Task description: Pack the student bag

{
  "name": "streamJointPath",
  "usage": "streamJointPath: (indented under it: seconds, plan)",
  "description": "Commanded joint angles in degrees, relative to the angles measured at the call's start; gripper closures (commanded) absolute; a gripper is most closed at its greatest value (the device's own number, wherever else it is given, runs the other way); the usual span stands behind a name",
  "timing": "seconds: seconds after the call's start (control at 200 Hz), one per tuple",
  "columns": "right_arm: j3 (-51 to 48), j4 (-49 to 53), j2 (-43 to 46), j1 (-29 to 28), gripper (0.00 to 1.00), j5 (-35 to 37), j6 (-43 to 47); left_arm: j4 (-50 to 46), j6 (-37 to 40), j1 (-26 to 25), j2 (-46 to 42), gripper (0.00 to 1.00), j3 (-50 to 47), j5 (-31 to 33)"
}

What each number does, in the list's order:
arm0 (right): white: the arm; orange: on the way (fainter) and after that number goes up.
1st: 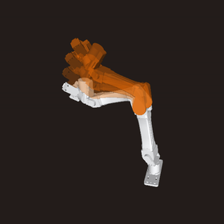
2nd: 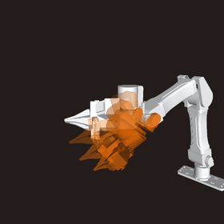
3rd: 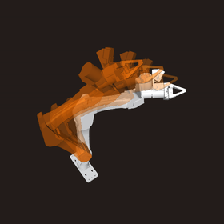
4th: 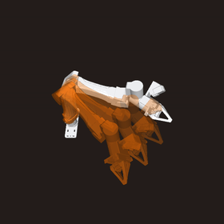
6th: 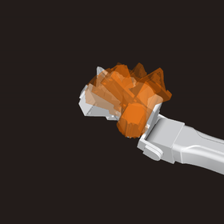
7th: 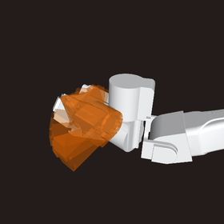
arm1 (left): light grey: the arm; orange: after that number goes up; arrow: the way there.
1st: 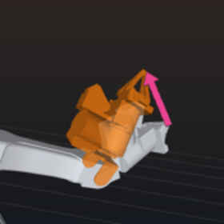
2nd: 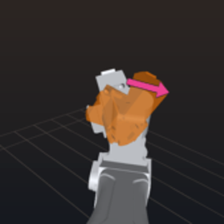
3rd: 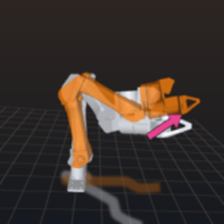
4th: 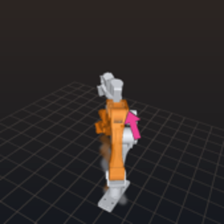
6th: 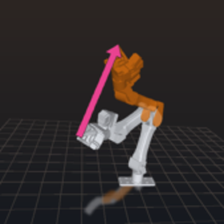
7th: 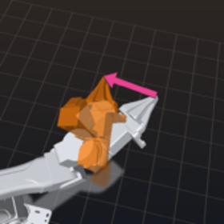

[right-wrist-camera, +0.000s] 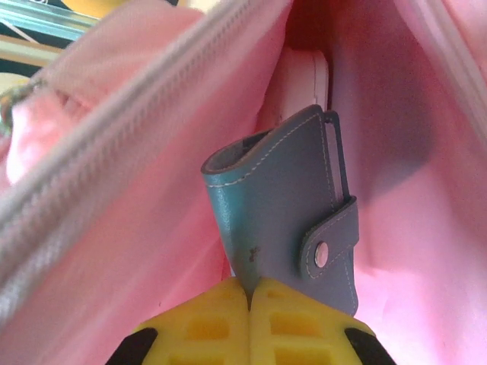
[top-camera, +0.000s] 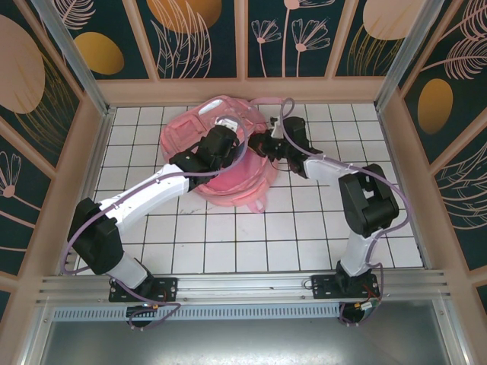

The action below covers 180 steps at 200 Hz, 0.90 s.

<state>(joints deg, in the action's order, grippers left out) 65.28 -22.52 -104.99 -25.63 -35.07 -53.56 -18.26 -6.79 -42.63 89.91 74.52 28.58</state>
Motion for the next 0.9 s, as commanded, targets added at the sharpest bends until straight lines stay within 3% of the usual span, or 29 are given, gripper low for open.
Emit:
streamJointPath:
  seconds: [0.0, 0.13, 0.21, 0.39, 0.53, 0.711, 0.776, 0.896]
  plan:
    - [4.94, -1.41, -3.86, -0.62, 0.83, -1.87, -1.94, 2.64, -2.27, 0.27, -2.74, 1.0, 3.43, 2.72]
    - [7.91, -3.31, -8.01, -0.73, 0.66, -4.61, -4.29, 2.44, -2.44, 0.28, -2.46, 1.0, 3.88, 2.62]
    - [9.19, -4.31, -9.76, -0.83, 0.62, -5.81, -5.61, 2.42, -2.57, 0.28, -2.37, 1.0, 3.94, 2.7]
    - [8.9, -5.44, -9.49, -0.79, 0.63, -5.67, -6.57, 2.44, -2.62, 0.27, -2.11, 1.0, 3.97, 2.63]
    - [3.99, -3.57, -3.48, -0.16, 0.65, -2.84, -5.54, 2.44, -2.16, 0.32, -2.08, 1.0, 3.53, 1.02]
    - [-6.13, 9.5, 8.09, 1.34, 0.65, 5.73, -2.14, 1.69, -2.36, 0.34, -1.45, 1.0, 1.67, -4.78]
    - [-9.8, 14.78, 13.38, 1.99, 0.65, 10.82, -0.88, 0.6, -2.9, 0.3, -0.9, 0.88, 0.98, -7.64]
    - [-15.84, 22.32, 22.04, 3.66, 0.62, 18.0, 0.19, -1.45, -6.36, 0.55, -0.81, 0.48, -0.08, -9.39]
